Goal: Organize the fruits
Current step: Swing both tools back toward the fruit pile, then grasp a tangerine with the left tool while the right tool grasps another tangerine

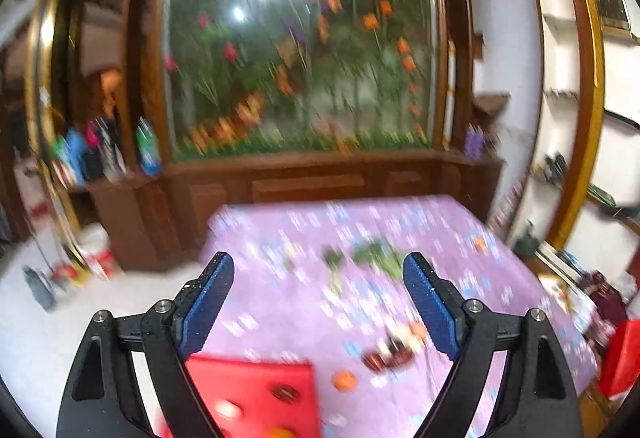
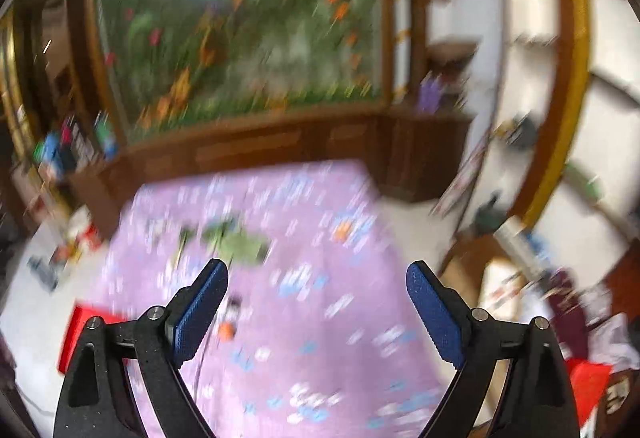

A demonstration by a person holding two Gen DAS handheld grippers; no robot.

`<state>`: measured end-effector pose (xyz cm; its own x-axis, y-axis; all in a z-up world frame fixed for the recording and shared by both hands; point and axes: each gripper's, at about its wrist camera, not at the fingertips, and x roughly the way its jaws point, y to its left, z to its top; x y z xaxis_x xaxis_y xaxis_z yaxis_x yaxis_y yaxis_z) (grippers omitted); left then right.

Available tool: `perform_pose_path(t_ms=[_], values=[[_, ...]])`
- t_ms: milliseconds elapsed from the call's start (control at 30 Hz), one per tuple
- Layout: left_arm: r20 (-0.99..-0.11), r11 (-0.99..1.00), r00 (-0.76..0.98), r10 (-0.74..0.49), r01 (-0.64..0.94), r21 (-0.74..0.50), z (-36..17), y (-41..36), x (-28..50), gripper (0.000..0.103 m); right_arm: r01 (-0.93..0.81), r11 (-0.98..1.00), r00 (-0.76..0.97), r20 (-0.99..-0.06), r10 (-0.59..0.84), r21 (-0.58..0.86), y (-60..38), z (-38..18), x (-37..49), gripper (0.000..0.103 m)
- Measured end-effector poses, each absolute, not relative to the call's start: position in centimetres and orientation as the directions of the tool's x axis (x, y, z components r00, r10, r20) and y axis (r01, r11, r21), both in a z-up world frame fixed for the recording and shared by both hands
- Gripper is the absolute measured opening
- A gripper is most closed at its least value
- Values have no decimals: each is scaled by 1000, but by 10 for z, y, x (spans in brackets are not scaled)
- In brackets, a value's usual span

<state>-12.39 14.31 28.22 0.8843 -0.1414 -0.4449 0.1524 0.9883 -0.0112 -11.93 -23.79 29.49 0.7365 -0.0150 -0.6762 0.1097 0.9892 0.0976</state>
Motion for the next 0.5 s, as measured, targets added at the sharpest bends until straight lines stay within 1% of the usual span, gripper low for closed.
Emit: perform_pose_path(t_ms=[67,100,133,167,200,233,267,300,333,400,500], values=[[-518,981,833,-192,174,-84,228,133,-104,86,32,991,709,-701,68,128,-215,229,-102,94],[-549,977,808,-215,180,-117,205,128,-99,86,3,990,702,-705,100,142,-206,206,-95,93],[-583,972,778,-234,182,-147,183,122,-90,86,-23,988,691,-711,127,153,-198,186,-87,92],[-621,969,744,-248,180,-171,157,115,-79,85,-58,985,674,-722,157,161,-186,159,-76,89],[-637,969,730,-247,177,-173,144,111,-76,81,-75,983,661,-730,175,168,-178,143,-69,87],[-657,971,714,-241,171,-169,128,106,-73,70,-95,977,639,-741,206,190,-169,124,-60,84],[-678,972,696,-235,167,-165,114,101,-68,65,-104,973,622,-750,225,206,-163,110,-51,79],[-696,971,677,-237,166,-169,101,97,-63,56,-110,971,613,-754,236,215,-159,100,-44,75],[-709,971,663,-240,168,-171,91,95,-60,51,-118,968,607,-755,248,223,-155,92,-41,69],[-728,975,649,-223,164,-153,78,92,-56,48,-130,964,602,-754,264,234,-149,72,-33,68],[-755,982,628,-186,137,-128,64,94,-54,48,-147,956,592,-752,291,254,-146,58,-30,68]])
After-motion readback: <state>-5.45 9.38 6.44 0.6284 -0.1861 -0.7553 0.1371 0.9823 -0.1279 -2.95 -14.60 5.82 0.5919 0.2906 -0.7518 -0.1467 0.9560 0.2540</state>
